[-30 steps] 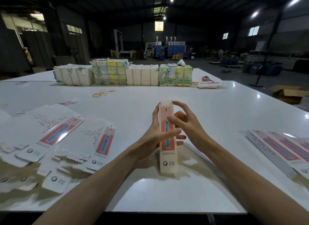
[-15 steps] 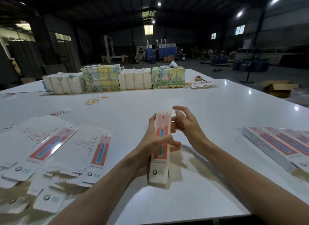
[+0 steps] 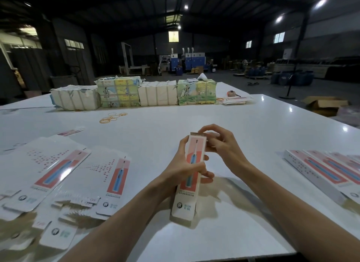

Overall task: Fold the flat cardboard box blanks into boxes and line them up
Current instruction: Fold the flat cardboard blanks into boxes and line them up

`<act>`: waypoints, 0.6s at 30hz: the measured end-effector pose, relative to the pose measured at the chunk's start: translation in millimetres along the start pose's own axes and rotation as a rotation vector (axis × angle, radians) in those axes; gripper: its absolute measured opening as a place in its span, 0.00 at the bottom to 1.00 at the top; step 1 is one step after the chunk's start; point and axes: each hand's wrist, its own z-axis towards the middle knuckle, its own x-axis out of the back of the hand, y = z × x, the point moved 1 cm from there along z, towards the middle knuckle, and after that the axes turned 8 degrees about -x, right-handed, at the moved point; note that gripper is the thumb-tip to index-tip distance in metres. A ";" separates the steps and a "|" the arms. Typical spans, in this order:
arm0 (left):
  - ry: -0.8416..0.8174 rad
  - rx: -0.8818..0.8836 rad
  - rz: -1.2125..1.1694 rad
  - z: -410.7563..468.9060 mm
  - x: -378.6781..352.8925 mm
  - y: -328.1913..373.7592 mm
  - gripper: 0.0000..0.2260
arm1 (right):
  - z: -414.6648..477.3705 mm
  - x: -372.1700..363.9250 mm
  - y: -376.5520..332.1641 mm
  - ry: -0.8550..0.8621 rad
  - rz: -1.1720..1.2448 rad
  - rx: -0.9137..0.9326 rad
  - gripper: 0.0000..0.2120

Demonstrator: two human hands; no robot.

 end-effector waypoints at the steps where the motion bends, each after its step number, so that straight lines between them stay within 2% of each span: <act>1: 0.004 -0.001 0.014 -0.2 0.3 0.6 0.46 | 0.1 0.5 -1.6 -0.023 0.061 -0.033 0.10; 5: -0.016 -0.001 0.048 -1.3 1.0 2.8 0.46 | 1.5 -1.2 -6.9 -0.014 0.236 -0.144 0.12; 12: -0.020 -0.018 0.079 -4.1 0.8 3.8 0.47 | 4.6 3.2 -7.5 0.039 0.302 -0.229 0.07; 18: -0.012 -0.021 0.089 -2.9 0.2 3.3 0.49 | 4.8 8.2 -7.7 -0.006 0.308 -0.236 0.05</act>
